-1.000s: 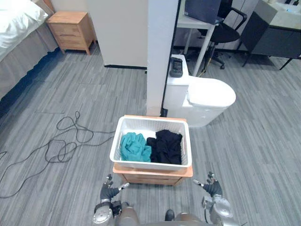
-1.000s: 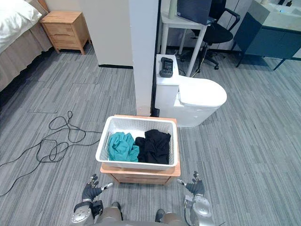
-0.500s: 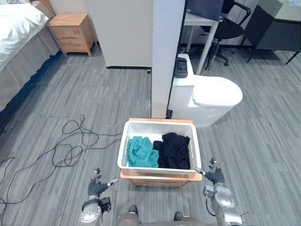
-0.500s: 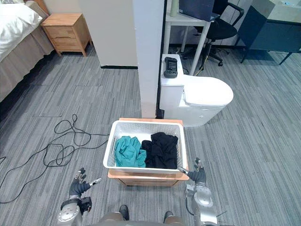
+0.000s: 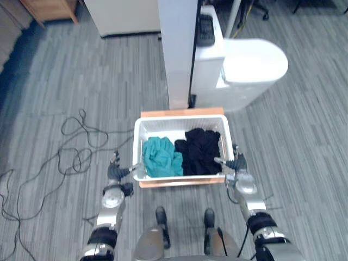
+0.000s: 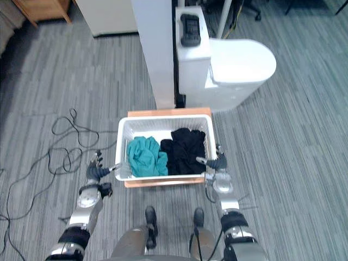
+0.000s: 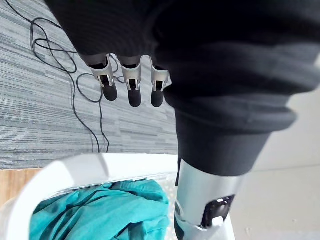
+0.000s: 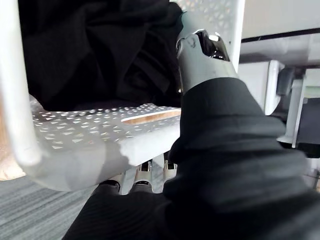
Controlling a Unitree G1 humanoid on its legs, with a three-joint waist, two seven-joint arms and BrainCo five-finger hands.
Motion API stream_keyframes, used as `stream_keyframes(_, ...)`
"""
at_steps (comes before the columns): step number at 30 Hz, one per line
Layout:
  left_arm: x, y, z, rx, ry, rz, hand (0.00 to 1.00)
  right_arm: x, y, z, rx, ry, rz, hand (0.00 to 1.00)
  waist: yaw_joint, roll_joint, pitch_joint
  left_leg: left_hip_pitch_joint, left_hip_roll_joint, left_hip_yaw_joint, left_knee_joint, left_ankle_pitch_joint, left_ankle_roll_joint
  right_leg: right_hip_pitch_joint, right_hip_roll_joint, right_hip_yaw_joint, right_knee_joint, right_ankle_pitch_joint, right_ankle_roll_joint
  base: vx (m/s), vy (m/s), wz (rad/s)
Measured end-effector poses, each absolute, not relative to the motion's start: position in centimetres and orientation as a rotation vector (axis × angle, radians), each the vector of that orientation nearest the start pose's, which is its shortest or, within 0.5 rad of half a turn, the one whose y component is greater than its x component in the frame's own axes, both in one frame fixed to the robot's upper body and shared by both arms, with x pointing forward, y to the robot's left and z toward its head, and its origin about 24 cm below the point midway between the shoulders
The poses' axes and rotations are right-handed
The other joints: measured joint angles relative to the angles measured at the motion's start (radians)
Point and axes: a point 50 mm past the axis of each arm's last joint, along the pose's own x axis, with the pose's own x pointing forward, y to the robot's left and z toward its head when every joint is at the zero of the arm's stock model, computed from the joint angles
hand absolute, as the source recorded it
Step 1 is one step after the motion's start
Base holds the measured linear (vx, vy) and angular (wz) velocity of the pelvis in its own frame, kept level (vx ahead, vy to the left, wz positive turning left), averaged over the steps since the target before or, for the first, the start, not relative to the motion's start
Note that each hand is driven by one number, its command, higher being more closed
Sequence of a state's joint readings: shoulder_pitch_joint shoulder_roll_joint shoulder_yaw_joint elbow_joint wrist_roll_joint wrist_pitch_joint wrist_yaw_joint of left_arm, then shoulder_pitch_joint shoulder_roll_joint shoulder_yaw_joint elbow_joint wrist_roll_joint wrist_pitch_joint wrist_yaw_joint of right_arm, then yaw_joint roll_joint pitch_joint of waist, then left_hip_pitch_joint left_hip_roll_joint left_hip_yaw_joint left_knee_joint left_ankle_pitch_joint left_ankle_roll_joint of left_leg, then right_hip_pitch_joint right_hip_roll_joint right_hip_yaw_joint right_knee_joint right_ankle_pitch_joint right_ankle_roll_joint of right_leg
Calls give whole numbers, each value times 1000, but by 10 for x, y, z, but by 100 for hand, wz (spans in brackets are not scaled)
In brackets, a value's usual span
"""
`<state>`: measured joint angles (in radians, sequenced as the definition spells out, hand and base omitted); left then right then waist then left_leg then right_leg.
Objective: Pick up the laundry basket with both hands and put the clothes into the washing machine.
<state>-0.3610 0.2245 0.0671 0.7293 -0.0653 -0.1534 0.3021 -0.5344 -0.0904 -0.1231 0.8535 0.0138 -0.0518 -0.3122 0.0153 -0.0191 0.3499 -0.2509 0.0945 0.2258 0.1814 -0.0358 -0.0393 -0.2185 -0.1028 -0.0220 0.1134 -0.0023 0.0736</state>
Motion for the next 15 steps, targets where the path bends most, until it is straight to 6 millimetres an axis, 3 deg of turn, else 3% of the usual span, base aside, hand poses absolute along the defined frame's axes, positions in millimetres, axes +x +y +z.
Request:
stream_keyframes(6,320,206,0,254,239,323,0,353,-169,20,-114,307,-336,0,0,-1,50,-51,13,5,45,-7,9,-51,12,17,21,17,2,-132,6,-11)
stream_keyframes(7,320,204,-1,259,242,329,100,354,-164,21,-108,308,-326,100,-2,-1,52,-57,13,8,46,-6,9,-60,12,21,21,21,2,-73,0,-11)
stream_keyframes(15,327,208,9,356,210,319,100,357,-157,26,-145,281,-289,100,-2,-8,65,-70,17,8,61,-7,11,-67,14,23,21,24,3,-11,0,-2)
